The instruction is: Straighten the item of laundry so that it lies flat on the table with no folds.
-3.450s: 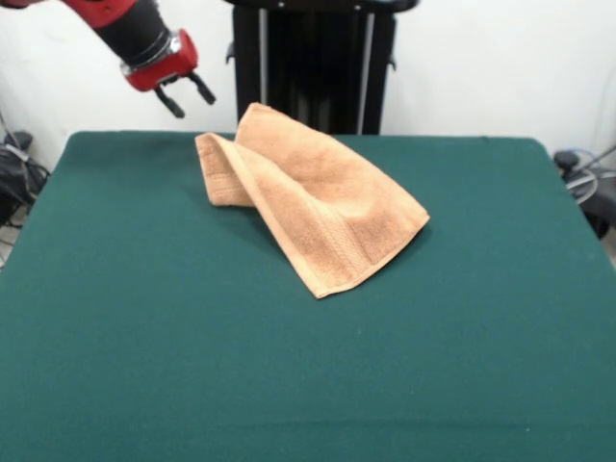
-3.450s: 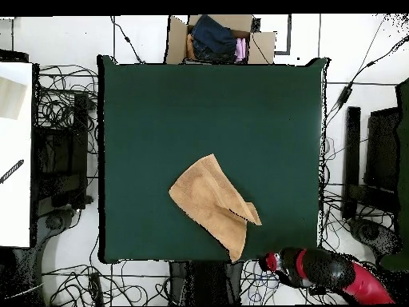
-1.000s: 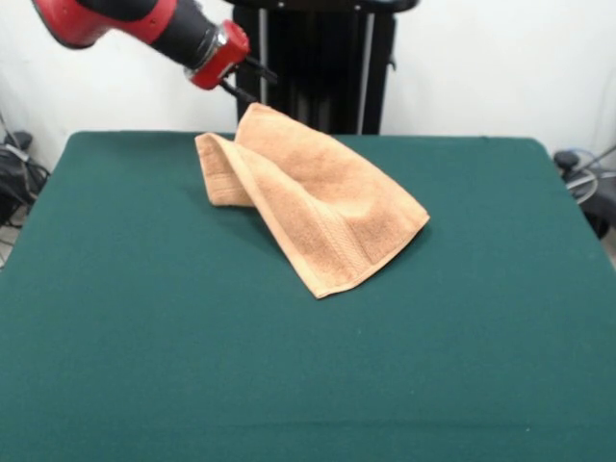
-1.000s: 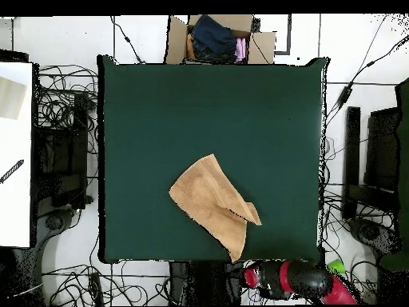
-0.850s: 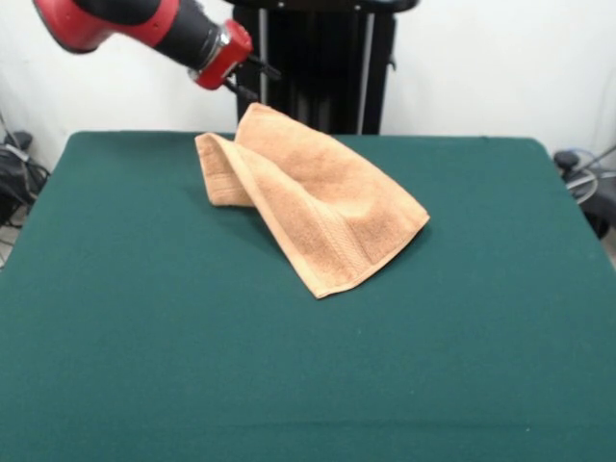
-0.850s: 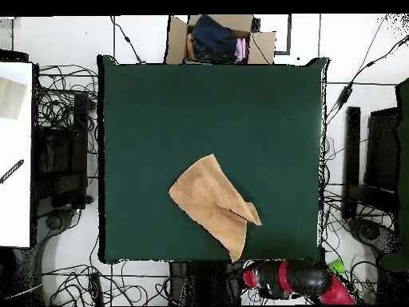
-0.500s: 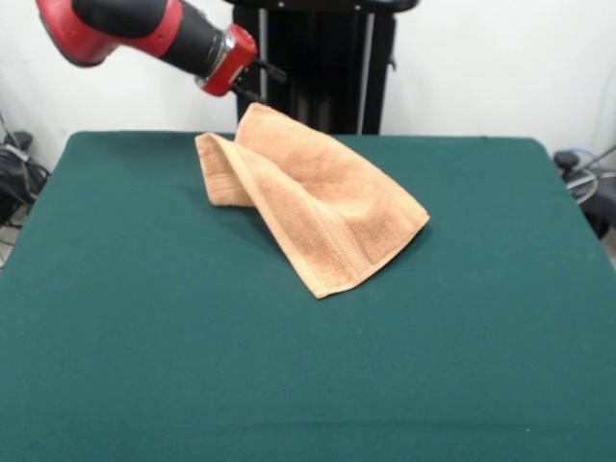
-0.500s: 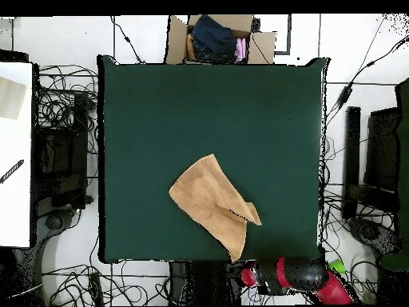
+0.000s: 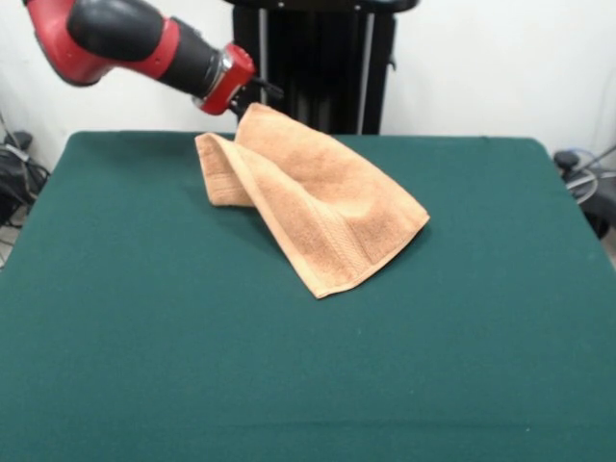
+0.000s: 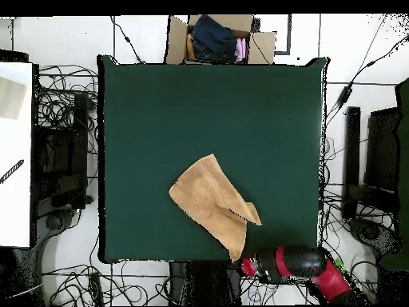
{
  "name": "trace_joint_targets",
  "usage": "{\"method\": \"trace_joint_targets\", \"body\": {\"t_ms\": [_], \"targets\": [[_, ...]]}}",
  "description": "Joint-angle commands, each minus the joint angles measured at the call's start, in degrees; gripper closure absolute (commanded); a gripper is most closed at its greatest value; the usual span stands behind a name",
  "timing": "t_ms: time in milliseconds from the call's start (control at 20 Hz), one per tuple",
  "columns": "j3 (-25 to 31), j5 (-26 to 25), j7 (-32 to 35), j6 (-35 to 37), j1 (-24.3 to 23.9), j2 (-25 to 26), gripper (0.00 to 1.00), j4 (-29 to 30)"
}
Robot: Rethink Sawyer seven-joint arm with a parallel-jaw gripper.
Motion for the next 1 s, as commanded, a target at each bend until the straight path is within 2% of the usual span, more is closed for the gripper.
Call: {"method": "trace_joint_targets", "body": {"t_ms": [50, 550, 1000], "targets": [[2.88, 2.19, -14.21, 6.17, 4.09, 3.85, 0.00, -12.26], [2.90, 2.03, -16.67, 9.81, 5.00, 6.06, 0.00, -17.00], [3.29, 1.31, -16.82, 10.97, 4.85, 6.97, 0.00, -18.49]]}}
